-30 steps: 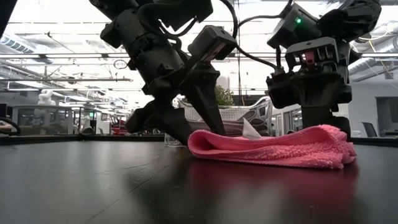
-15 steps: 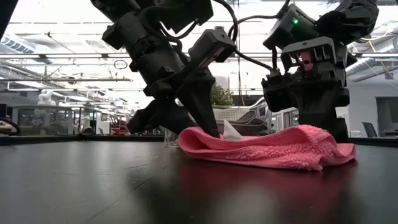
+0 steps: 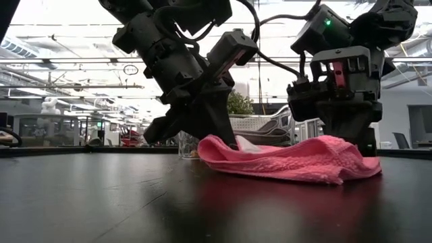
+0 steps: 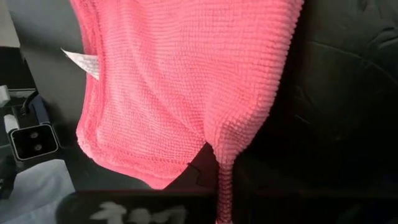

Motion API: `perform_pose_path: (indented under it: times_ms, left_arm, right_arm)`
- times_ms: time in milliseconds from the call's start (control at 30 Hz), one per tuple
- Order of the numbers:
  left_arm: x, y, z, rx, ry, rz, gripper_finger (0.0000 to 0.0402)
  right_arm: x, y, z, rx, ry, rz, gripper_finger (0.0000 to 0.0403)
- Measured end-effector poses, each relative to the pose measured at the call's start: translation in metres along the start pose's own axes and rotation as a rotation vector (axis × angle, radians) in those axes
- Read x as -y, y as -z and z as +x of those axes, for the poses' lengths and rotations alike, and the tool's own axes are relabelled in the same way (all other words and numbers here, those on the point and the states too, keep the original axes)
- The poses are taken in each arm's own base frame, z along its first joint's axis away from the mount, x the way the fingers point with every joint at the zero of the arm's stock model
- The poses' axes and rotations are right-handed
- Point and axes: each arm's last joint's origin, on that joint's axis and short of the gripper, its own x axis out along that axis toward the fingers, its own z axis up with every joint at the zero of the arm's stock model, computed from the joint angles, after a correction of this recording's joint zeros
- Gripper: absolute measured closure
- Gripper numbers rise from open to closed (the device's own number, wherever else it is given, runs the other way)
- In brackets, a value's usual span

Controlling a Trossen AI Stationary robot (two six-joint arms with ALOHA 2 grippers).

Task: Fold microfiber towels
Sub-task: Put the pink microfiber towel into the transparent bin

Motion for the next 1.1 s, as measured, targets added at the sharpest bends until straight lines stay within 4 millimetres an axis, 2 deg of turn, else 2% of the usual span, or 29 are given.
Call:
perform_pose_path:
  times_ms: [233, 433, 600, 733, 933, 1100]
  left_arm:
    - [0.0, -0.003, -0.002, 0.034, -0.011, 0.022, 0.0396]
    - [0.003, -0.014, -0.01, 0.071, 0.018, 0.039, 0.0397]
    - [0.004, -0.027, -0.026, 0.11, 0.036, 0.061, 0.0398]
    - [0.007, -0.041, -0.049, 0.197, 0.041, 0.092, 0.0398]
    - [0.005, -0.063, -0.09, 0.331, -0.002, 0.128, 0.0399]
    - [-0.007, -0.081, -0.106, 0.415, -0.073, 0.139, 0.0399]
  right_arm:
    - [-0.007, -0.002, -0.01, 0.054, -0.026, -0.013, 0.0401]
    - [-0.013, -0.006, -0.028, 0.117, -0.061, -0.026, 0.0402]
    - [-0.015, -0.016, -0.051, 0.195, -0.107, -0.033, 0.0402]
    - [-0.018, -0.031, -0.079, 0.278, -0.095, -0.076, 0.0402]
    - [-0.035, -0.063, -0.139, 0.398, -0.053, -0.196, 0.0402]
    - [-0.045, -0.095, -0.189, 0.491, 0.024, -0.312, 0.0402]
